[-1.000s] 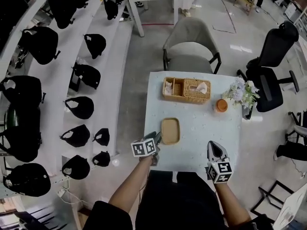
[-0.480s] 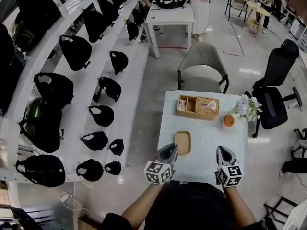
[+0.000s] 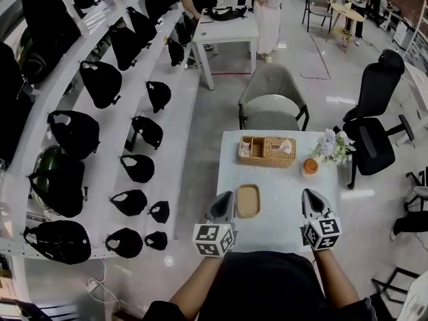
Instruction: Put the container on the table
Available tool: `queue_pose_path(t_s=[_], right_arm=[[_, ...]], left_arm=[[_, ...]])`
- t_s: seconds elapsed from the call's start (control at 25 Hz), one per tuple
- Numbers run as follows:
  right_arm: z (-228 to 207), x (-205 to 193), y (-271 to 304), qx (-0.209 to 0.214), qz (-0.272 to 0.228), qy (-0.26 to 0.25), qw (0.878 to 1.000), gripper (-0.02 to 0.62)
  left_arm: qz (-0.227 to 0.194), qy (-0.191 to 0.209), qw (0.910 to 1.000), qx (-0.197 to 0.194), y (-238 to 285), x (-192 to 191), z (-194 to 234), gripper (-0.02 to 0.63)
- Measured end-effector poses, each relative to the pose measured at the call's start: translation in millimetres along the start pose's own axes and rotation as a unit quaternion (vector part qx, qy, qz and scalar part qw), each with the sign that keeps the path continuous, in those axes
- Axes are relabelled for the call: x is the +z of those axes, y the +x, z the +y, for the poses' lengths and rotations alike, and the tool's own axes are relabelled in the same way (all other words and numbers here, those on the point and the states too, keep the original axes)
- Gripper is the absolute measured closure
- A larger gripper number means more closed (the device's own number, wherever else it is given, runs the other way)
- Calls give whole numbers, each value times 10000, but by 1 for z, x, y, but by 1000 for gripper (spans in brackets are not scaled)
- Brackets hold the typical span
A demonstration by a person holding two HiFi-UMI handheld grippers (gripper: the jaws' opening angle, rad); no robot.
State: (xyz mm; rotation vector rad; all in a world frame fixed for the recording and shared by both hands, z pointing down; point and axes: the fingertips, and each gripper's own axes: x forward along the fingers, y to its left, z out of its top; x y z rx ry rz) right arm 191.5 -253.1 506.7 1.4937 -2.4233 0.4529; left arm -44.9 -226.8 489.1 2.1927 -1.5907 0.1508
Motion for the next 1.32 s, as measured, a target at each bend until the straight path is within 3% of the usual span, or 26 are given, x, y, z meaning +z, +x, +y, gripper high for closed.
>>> queue_pose_path(t_s=[0.24, 1.32], right_arm=[[-16, 10, -11, -132, -118, -64, 9998, 597], [-35, 15, -12, -141, -246, -153, 9995, 597]], left_arm=[[-235, 167, 9996, -84, 3, 18, -10, 592], [-44, 33, 10000, 16, 26, 6, -13, 592]])
